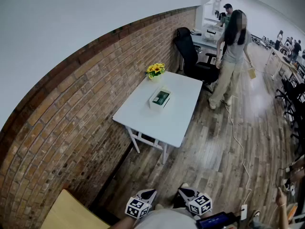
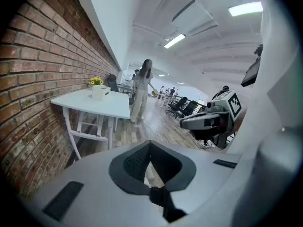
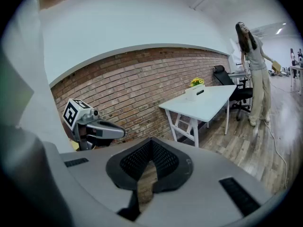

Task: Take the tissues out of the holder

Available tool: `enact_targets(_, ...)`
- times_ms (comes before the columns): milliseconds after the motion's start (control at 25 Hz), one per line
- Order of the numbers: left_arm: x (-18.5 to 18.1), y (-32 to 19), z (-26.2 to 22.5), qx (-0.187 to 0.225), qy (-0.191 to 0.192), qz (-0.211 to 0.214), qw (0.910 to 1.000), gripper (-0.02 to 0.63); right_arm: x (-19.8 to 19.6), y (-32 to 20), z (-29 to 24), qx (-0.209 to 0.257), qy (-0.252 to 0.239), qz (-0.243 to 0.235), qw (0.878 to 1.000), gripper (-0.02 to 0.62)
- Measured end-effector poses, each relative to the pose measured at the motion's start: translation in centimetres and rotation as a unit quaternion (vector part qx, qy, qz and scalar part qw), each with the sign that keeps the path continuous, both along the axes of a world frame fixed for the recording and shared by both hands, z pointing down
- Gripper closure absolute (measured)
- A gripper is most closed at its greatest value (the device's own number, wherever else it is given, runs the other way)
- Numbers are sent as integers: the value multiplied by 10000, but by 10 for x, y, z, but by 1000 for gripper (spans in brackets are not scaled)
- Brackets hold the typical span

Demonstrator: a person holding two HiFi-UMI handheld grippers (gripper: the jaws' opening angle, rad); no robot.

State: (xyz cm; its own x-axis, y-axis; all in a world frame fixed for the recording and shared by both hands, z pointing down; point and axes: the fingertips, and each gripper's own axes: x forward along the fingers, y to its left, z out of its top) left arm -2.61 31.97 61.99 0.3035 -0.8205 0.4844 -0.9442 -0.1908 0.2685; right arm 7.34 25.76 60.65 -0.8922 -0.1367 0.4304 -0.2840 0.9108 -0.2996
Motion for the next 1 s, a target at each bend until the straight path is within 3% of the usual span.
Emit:
enact_targets(160, 5, 29, 1, -125, 31, -215, 9997, 598, 4, 24, 1, -142, -22, -119, 9998, 589)
enact_targets(280, 9, 42, 11, -214, 54, -289, 9993, 598, 9, 25, 0, -212, -207, 112, 9995, 589)
enact_targets(400, 12, 37, 12, -180, 38, -250, 9995, 598, 13, 17, -5, -199, -346, 210, 9990, 589)
enact_targets(1000, 23, 27, 14, -151, -17, -130, 9998, 598, 31, 13, 5, -85, -129, 347, 9993, 589)
